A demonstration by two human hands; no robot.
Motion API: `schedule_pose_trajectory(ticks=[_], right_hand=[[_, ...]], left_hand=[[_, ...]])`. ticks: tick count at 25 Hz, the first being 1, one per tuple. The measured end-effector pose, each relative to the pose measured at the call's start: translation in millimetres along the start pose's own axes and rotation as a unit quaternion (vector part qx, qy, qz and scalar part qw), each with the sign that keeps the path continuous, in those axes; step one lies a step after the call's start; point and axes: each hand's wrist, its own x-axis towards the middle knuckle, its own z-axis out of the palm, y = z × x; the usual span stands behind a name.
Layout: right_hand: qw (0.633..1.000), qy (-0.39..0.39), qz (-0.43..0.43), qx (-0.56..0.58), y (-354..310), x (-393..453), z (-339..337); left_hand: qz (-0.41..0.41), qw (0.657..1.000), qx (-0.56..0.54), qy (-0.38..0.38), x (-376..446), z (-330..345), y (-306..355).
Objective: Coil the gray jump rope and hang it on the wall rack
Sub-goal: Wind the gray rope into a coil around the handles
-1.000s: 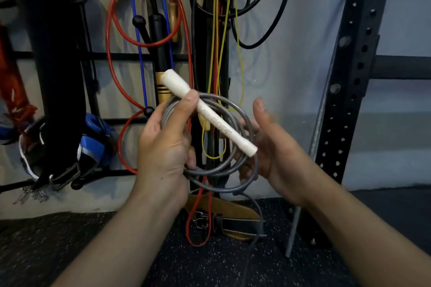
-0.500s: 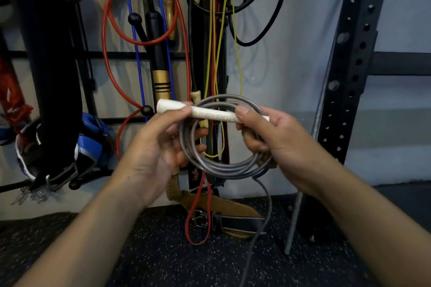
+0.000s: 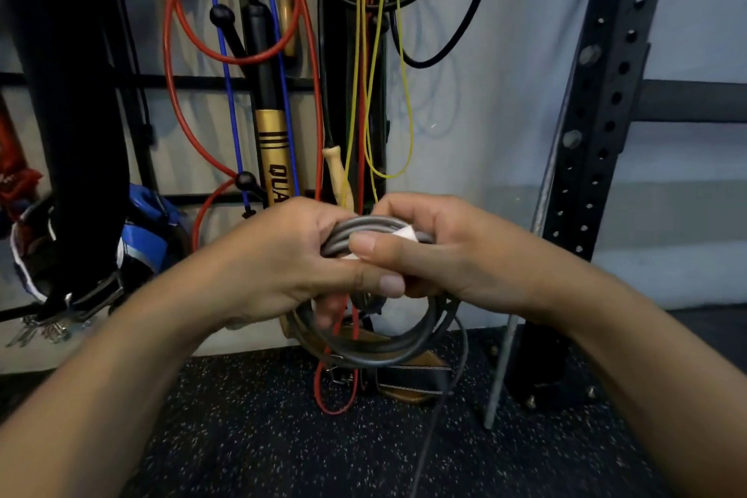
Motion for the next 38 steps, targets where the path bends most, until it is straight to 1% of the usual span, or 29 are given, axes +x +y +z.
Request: schedule_pose_trajectory(ticks=[2, 4, 5, 6, 7, 9, 10, 11, 12, 13, 14, 15, 16, 17, 18, 19, 22, 25, 26, 27, 28, 29, 30, 31, 32, 34, 36, 38], right_hand=[[1.0, 0.011, -0.007, 0.0, 1.9, -0.5, 3.5], [0.997, 0.076, -0.001, -0.013, 4.6, 0.2, 2.6], [0.994, 0.113, 0.011, -0.005, 6.0, 0.1, -1.2], [0.991, 0.133, 0.024, 0.013, 7.3, -0.3, -6.5], [0.991, 0.131, 0.035, 0.024, 8.0, -1.7, -12.5], [0.993, 0.111, 0.051, -0.002, 10.2, -4.3, -21.4], [0.991, 0.118, 0.054, -0.017, 13.7, -5.6, -24.7], [0.988, 0.142, 0.052, -0.013, 18.5, -6.9, -28.3], [0.983, 0.174, 0.049, 0.017, 24.8, -9.2, -31.9], [0.976, 0.202, 0.048, 0.071, 33.0, -11.7, -36.5], [0.964, 0.213, 0.052, 0.15, 39.9, -15.0, -41.0], [0.945, 0.204, 0.056, 0.249, 44.5, -17.6, -45.2], [0.915, 0.19, 0.056, 0.353, 46.8, -18.8, -47.8], [0.881, 0.178, 0.053, 0.435, 46.9, -18.5, -49.0], [0.862, 0.173, 0.051, 0.474, 43.7, -15.6, -49.5], [0.865, 0.178, 0.048, 0.467, 40.1, -12.1, -47.7], [0.913, 0.187, 0.029, 0.36, 30.5, -1.2, -25.6], [0.937, 0.155, 0.022, 0.312, 24.2, 8.8, 9.2], [0.94, 0.144, 0.023, 0.309, 21.3, 13.3, 19.0], [0.939, 0.143, 0.024, 0.312, 19.0, 17.5, 26.2], [0.941, 0.144, 0.021, 0.307, 16.4, 19.4, 32.1], [0.95, 0.141, 0.003, 0.279, 15.5, 18.2, 39.0], [0.958, 0.144, -0.019, 0.247, 14.0, 15.8, 46.8], [0.961, 0.164, -0.032, 0.219, 12.7, 13.8, 54.1], [0.955, 0.2, -0.035, 0.215, 10.3, 13.4, 60.3], [0.929, 0.258, -0.029, 0.265, 8.8, 15.7, 70.4], [0.903, 0.268, -0.011, 0.337, 3.2, 14.7, 72.3], [0.903, 0.27, 0.013, 0.335, -2.1, 10.5, 63.3]], left_hand=[[-0.014, 1.0, 0.002, -0.004, -2.1, -0.6, -2.8], [-0.024, 0.999, 0.023, -0.009, -4.2, -3.2, -3.8], [-0.027, 0.999, 0.035, -0.006, -4.9, -3.9, -3.5], [-0.024, 0.999, 0.042, 0.0, -5.4, -3.5, -3.6], [-0.016, 0.999, 0.04, 0.008, -6.1, -2.5, -4.0], [0.001, 0.999, 0.019, 0.031, -7.5, -2.3, -6.3], [0.005, 0.999, 0.002, 0.05, -7.9, -4.1, -8.2], [0.008, 0.997, -0.025, 0.071, -8.3, -7.6, -10.6], [0.012, 0.994, -0.066, 0.09, -9.0, -12.5, -13.3], [0.019, 0.988, -0.115, 0.105, -10.4, -18.1, -15.3], [0.031, 0.979, -0.163, 0.116, -11.6, -22.8, -16.5], [0.046, 0.97, -0.205, 0.125, -12.1, -25.2, -17.2], [0.063, 0.958, -0.246, 0.133, -11.6, -24.2, -17.2], [0.077, 0.943, -0.29, 0.144, -10.0, -20.0, -16.2], [0.083, 0.923, -0.338, 0.161, -6.6, -13.7, -14.5], [0.085, 0.897, -0.393, 0.182, -2.0, -5.8, -12.3], [0.089, 0.799, -0.546, 0.235, 11.6, 19.9, -4.2], [0.08, 0.713, -0.629, 0.299, 21.2, 37.8, 2.3], [0.073, 0.686, -0.648, 0.323, 22.9, 40.3, 2.2], [0.067, 0.663, -0.662, 0.343, 24.8, 41.7, 1.6], [0.06, 0.648, -0.669, 0.361, 25.8, 42.2, 0.7], [0.053, 0.639, -0.67, 0.373, 26.5, 42.6, -0.5], [0.045, 0.636, -0.67, 0.38, 27.4, 43.7, -1.8], [0.039, 0.641, -0.665, 0.38, 27.9, 45.7, -3.8], [0.037, 0.657, -0.651, 0.378, 28.0, 49.2, -5.9], [0.041, 0.709, -0.6, 0.368, 27.0, 58.3, -5.8], [0.039, 0.751, -0.554, 0.357, 25.7, 63.4, -4.4], [0.031, 0.781, -0.516, 0.351, 23.7, 61.3, -5.8]])
